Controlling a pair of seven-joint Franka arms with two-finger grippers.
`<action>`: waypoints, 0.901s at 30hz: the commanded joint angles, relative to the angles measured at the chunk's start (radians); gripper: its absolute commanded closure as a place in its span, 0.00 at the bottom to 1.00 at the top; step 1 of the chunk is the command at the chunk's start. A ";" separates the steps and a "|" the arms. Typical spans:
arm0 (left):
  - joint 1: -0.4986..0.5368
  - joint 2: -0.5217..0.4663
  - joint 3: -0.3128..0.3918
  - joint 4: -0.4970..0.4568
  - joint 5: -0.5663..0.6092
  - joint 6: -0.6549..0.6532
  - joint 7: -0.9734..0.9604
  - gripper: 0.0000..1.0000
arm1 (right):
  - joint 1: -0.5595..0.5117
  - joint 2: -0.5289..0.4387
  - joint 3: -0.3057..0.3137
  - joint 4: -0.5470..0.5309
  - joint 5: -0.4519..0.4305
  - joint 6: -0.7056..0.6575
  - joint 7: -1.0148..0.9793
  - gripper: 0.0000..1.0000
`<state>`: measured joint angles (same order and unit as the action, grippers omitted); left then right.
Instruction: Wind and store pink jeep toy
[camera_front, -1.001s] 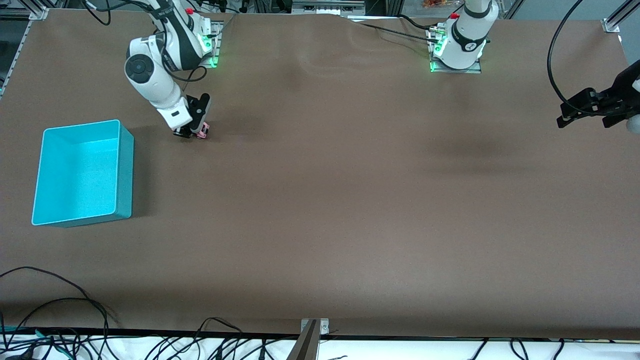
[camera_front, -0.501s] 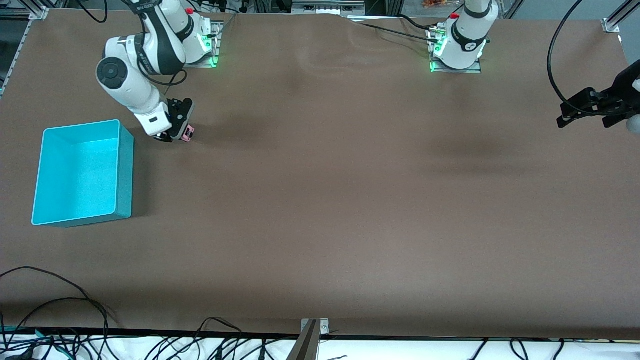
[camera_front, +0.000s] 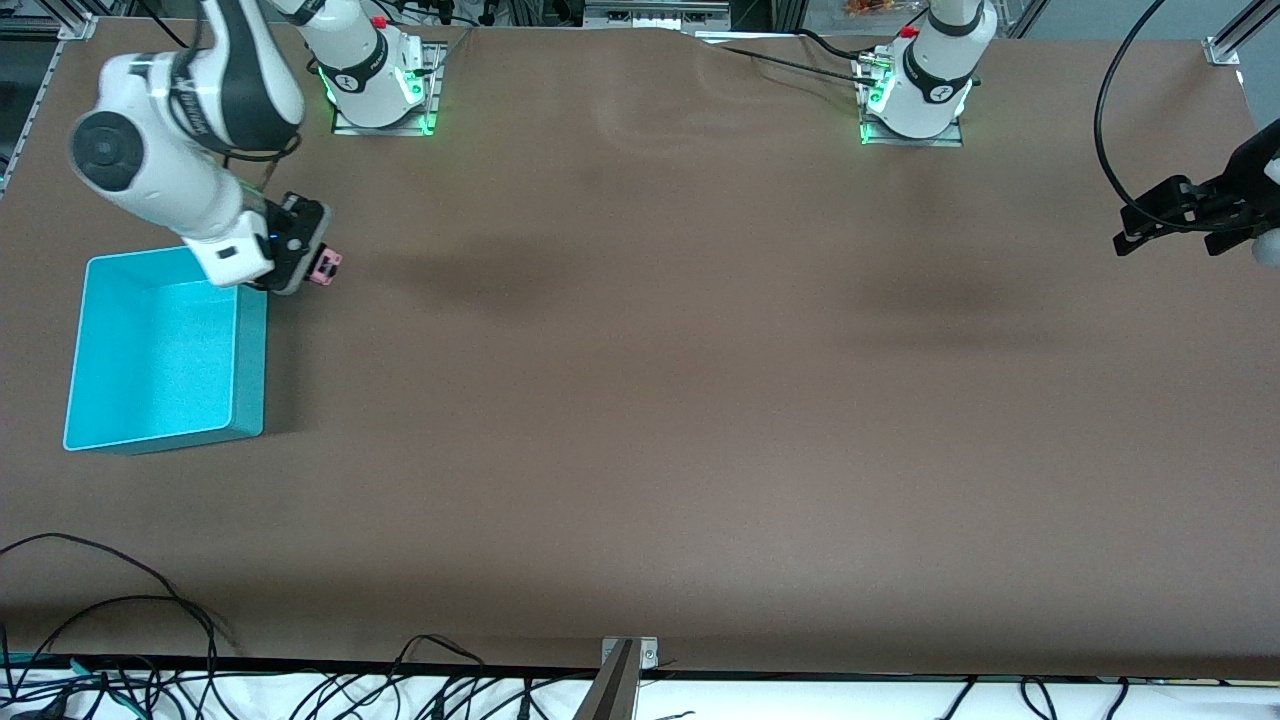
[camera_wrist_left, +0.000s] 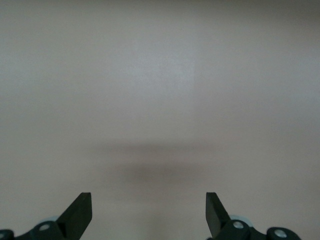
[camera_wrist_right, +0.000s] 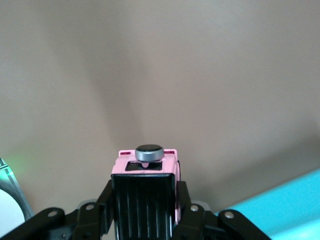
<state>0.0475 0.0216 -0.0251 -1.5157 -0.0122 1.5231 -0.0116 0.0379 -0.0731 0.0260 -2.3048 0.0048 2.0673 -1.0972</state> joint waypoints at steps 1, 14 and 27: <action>-0.001 0.015 -0.004 0.032 0.023 -0.018 -0.007 0.00 | -0.010 0.006 -0.061 0.045 0.009 -0.032 -0.021 0.86; -0.001 0.015 -0.004 0.032 0.023 -0.020 -0.007 0.00 | -0.020 0.048 -0.189 0.099 -0.002 -0.030 -0.226 0.86; -0.001 0.015 -0.004 0.032 0.023 -0.020 -0.007 0.00 | -0.024 0.130 -0.288 0.114 -0.002 0.045 -0.573 0.85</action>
<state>0.0475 0.0219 -0.0255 -1.5157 -0.0121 1.5223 -0.0116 0.0172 0.0139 -0.2336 -2.2217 0.0045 2.0957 -1.5331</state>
